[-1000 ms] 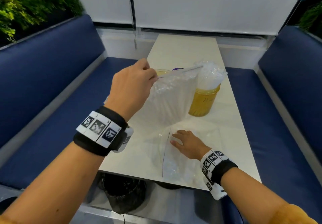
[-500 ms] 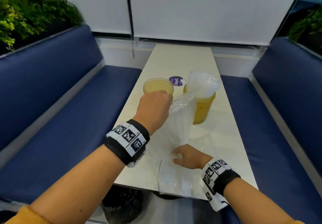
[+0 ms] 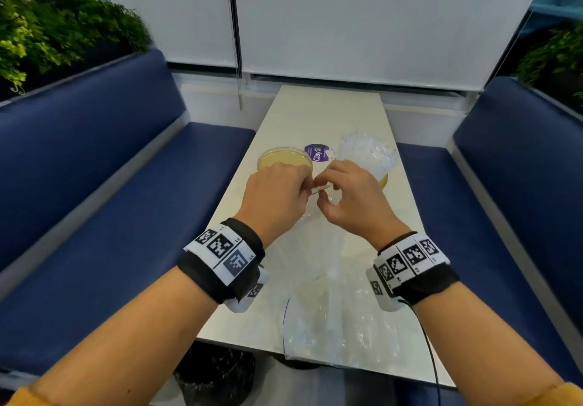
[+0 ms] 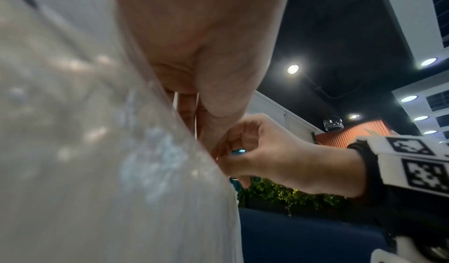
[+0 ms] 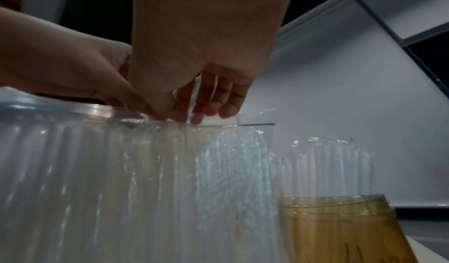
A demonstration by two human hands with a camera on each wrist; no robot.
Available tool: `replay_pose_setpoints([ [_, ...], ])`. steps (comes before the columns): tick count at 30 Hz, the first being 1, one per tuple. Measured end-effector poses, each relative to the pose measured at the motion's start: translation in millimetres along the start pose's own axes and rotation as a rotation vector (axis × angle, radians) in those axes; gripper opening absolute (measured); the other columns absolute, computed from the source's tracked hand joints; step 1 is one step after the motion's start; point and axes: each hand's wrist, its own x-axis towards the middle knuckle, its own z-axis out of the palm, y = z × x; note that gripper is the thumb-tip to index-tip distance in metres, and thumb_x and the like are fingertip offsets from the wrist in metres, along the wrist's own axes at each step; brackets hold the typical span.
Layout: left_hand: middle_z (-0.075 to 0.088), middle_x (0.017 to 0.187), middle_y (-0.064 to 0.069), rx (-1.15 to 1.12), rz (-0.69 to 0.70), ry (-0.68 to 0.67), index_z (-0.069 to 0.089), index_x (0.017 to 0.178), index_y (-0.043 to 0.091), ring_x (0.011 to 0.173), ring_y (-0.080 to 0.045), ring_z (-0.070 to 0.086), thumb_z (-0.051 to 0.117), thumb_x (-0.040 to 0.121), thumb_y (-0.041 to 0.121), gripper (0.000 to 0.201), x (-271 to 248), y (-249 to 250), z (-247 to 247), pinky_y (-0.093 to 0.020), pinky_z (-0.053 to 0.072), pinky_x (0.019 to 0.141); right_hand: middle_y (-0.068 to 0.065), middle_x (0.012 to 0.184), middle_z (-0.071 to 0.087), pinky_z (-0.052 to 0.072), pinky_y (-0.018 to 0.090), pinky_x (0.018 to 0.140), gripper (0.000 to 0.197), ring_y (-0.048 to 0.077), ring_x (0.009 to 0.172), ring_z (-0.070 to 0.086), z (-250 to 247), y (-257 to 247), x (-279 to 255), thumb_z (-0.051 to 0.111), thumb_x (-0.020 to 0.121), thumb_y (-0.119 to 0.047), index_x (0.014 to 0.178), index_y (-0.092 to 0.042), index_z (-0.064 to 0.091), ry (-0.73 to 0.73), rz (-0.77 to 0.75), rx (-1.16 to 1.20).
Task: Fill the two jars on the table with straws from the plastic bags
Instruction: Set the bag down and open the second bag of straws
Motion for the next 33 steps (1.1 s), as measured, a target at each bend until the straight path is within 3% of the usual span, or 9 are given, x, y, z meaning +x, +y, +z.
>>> replay_pose_setpoints([
  [5, 0.076, 0.097, 0.006, -0.113, -0.04, -0.097, 0.074, 0.11, 0.025, 0.083, -0.016, 0.066, 0.056, 0.101, 0.022, 0.02, 4, -11, -14, -0.03, 0.057, 0.079, -0.004, 0.084, 0.068, 0.053, 0.035, 0.062, 0.005, 0.013, 0.076, 0.057, -1, 11, -6, 0.076, 0.086, -0.015, 0.089, -0.014, 0.072, 0.02, -0.09, -0.002],
  [9, 0.072, 0.097, 0.008, -0.09, 0.006, -0.217, 0.074, 0.106, 0.024, 0.08, -0.01, 0.058, 0.06, 0.099, 0.025, 0.016, 13, -16, -27, -0.014, 0.04, 0.062, 0.003, 0.091, 0.069, 0.055, 0.036, 0.062, 0.008, 0.018, 0.076, 0.064, -3, 11, -11, 0.072, 0.091, -0.016, 0.088, -0.009, 0.075, 0.105, -0.117, -0.025],
  [12, 0.071, 0.096, 0.008, -0.041, 0.058, -0.324, 0.074, 0.101, 0.026, 0.086, -0.013, 0.063, 0.062, 0.097, 0.042, 0.021, 14, -14, -30, -0.025, 0.053, 0.073, 0.003, 0.09, 0.069, 0.055, 0.034, 0.059, 0.013, 0.017, 0.073, 0.065, -4, 11, -14, 0.071, 0.092, -0.018, 0.086, -0.007, 0.076, 0.168, -0.112, -0.028],
  [14, 0.072, 0.095, 0.007, -0.044, 0.073, -0.342, 0.074, 0.099, 0.023, 0.085, -0.016, 0.065, 0.06, 0.098, 0.042, 0.023, 14, -14, -30, -0.033, 0.057, 0.079, 0.004, 0.091, 0.067, 0.055, 0.034, 0.059, 0.012, 0.017, 0.073, 0.064, -4, 10, -15, 0.073, 0.091, -0.018, 0.087, -0.007, 0.077, 0.197, -0.079, -0.013],
  [19, 0.073, 0.088, 0.0, -0.123, 0.054, -0.379, 0.073, 0.09, 0.017, 0.08, -0.02, 0.068, 0.06, 0.098, 0.037, 0.025, 13, -16, -19, -0.036, 0.058, 0.074, 0.001, 0.087, 0.064, 0.055, 0.032, 0.058, 0.007, 0.015, 0.07, 0.061, 3, 2, -20, 0.077, 0.086, -0.014, 0.084, -0.008, 0.074, 0.237, 0.031, 0.085],
  [21, 0.073, 0.084, 0.002, -0.122, 0.052, -0.356, 0.073, 0.087, 0.019, 0.078, -0.02, 0.067, 0.061, 0.096, 0.043, 0.028, 11, -18, -14, -0.037, 0.058, 0.072, -0.002, 0.082, 0.065, 0.054, 0.025, 0.059, 0.008, 0.008, 0.07, 0.061, 4, -6, -21, 0.079, 0.083, -0.012, 0.083, -0.01, 0.071, 0.235, 0.101, 0.145],
  [24, 0.072, 0.081, 0.006, -0.126, 0.054, -0.306, 0.072, 0.084, 0.023, 0.074, -0.014, 0.066, 0.062, 0.094, 0.046, 0.027, 7, -20, -10, -0.033, 0.058, 0.069, -0.004, 0.067, 0.062, 0.05, 0.022, 0.055, 0.015, 0.008, 0.059, 0.058, 2, -21, -19, 0.077, 0.083, -0.019, 0.079, -0.013, 0.065, 0.243, 0.399, 0.274],
  [28, 0.072, 0.079, 0.003, -0.184, 0.048, -0.271, 0.073, 0.082, 0.019, 0.07, -0.017, 0.065, 0.061, 0.094, 0.034, 0.022, 5, -20, -3, -0.037, 0.06, 0.068, 0.001, 0.049, 0.058, 0.046, 0.033, 0.051, 0.043, 0.013, 0.039, 0.05, -2, -35, -14, 0.054, 0.101, -0.035, 0.067, -0.012, 0.066, -0.055, 0.728, 0.514],
  [33, 0.071, 0.076, 0.003, -0.245, 0.019, -0.205, 0.07, 0.079, 0.021, 0.069, -0.017, 0.064, 0.058, 0.093, 0.035, 0.023, 7, -20, 2, -0.039, 0.059, 0.066, 0.003, 0.052, 0.055, 0.043, 0.032, 0.05, 0.034, 0.015, 0.043, 0.048, -1, -43, -5, 0.051, 0.102, -0.024, 0.073, -0.009, 0.063, -0.114, 0.783, 0.603],
])
